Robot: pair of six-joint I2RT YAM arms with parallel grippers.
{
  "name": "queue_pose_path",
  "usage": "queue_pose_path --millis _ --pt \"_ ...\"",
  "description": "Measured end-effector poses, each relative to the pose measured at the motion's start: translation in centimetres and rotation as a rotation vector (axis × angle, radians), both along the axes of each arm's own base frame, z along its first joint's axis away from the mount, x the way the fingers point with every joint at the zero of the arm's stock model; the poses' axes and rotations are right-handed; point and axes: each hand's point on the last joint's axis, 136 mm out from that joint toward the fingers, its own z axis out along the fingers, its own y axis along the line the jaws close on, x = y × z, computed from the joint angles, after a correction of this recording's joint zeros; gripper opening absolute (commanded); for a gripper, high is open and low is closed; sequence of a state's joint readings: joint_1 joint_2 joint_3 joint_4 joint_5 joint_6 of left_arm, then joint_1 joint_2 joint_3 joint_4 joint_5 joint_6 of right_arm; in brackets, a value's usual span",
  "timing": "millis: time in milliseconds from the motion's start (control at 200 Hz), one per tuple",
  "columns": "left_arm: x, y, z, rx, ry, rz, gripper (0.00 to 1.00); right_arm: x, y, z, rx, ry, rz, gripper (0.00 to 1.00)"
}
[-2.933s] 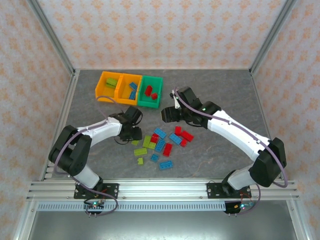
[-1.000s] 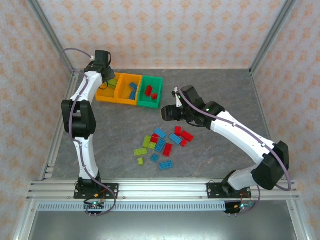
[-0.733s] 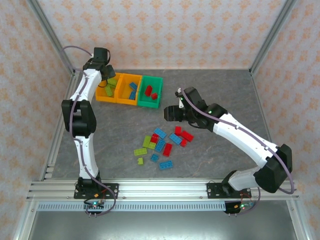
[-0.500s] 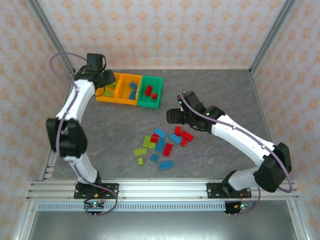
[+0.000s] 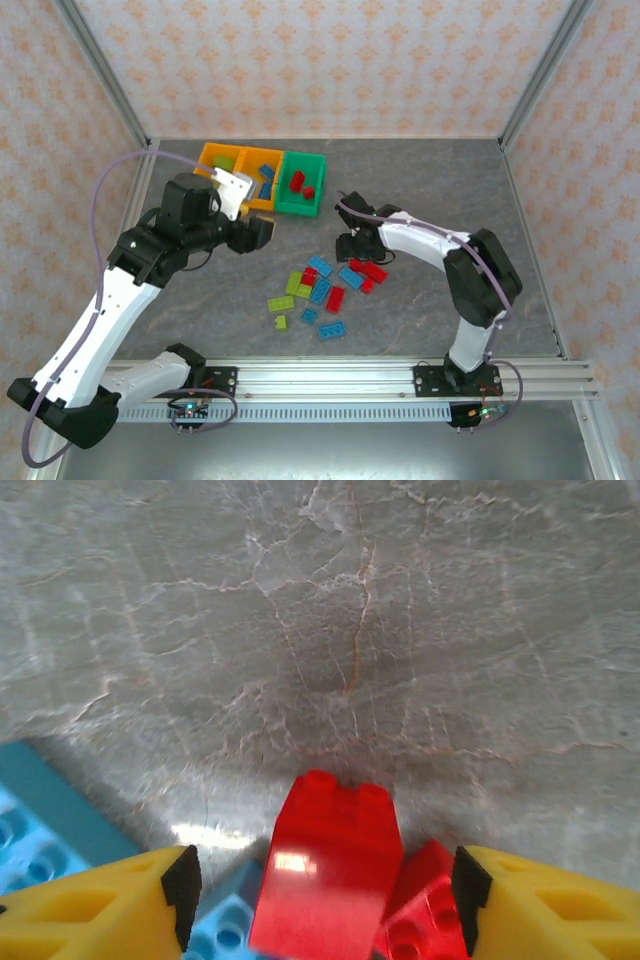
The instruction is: Sort the legos into containers by color
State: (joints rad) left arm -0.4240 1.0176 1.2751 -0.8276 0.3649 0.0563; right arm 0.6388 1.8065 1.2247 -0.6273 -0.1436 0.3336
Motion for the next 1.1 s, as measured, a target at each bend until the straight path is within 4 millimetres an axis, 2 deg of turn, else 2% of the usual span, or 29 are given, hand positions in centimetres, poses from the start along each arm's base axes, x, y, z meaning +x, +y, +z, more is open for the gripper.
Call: queue_pose_path --millis 100,235,360,440,570,711,776,791,801,866,941,1101 --pt "-1.6 -0.2 -1.9 0.051 0.036 -0.090 0.79 0.4 0.3 -1.2 -0.014 0.023 -0.018 0.41" --pt "-2.0 -0.5 -3.3 0.080 0.053 -0.141 0.83 0.8 0.4 -1.4 -0.015 0.022 -0.041 0.25" --pt "-2.1 -0.4 -3.7 0.098 0.044 -0.162 0.87 1.2 0.5 -0.6 -0.002 -0.001 -0.053 0.24" --pt "-2.2 -0.2 -4.2 0.108 0.034 -0.161 0.88 1.8 0.9 1.6 0.037 -0.062 -0.049 0.24" --pt "-2.3 1.0 -4.8 0.119 0.010 -0.115 0.92 3.5 2.6 7.9 0.147 -0.242 0.002 0.25" --pt "-1.7 2.5 -4.8 0.132 -0.013 -0.040 0.95 7.8 5.6 14.9 0.229 -0.477 0.078 0.25" --pt "-1.5 2.6 -5.0 0.135 -0.008 -0.036 0.95 9.9 6.8 16.7 0.236 -0.539 0.101 0.25" --pt "-1.4 2.5 -5.1 0.136 -0.003 -0.037 0.95 11.1 7.5 17.4 0.239 -0.561 0.111 0.25" --pt "-1.4 2.5 -5.1 0.137 -0.002 -0.037 0.95 11.1 7.5 17.4 0.239 -0.561 0.111 0.25" --pt "-1.2 2.5 -5.5 0.142 0.012 -0.037 0.95 14.5 9.5 18.4 0.248 -0.613 0.122 0.24" --pt "-1.0 2.4 -6.0 0.147 0.029 -0.036 0.96 18.0 11.2 17.9 0.255 -0.639 0.117 0.24" --pt "-0.6 2.8 -6.5 0.165 0.043 -0.012 0.96 23.9 13.0 12.4 0.237 -0.586 0.096 0.30"
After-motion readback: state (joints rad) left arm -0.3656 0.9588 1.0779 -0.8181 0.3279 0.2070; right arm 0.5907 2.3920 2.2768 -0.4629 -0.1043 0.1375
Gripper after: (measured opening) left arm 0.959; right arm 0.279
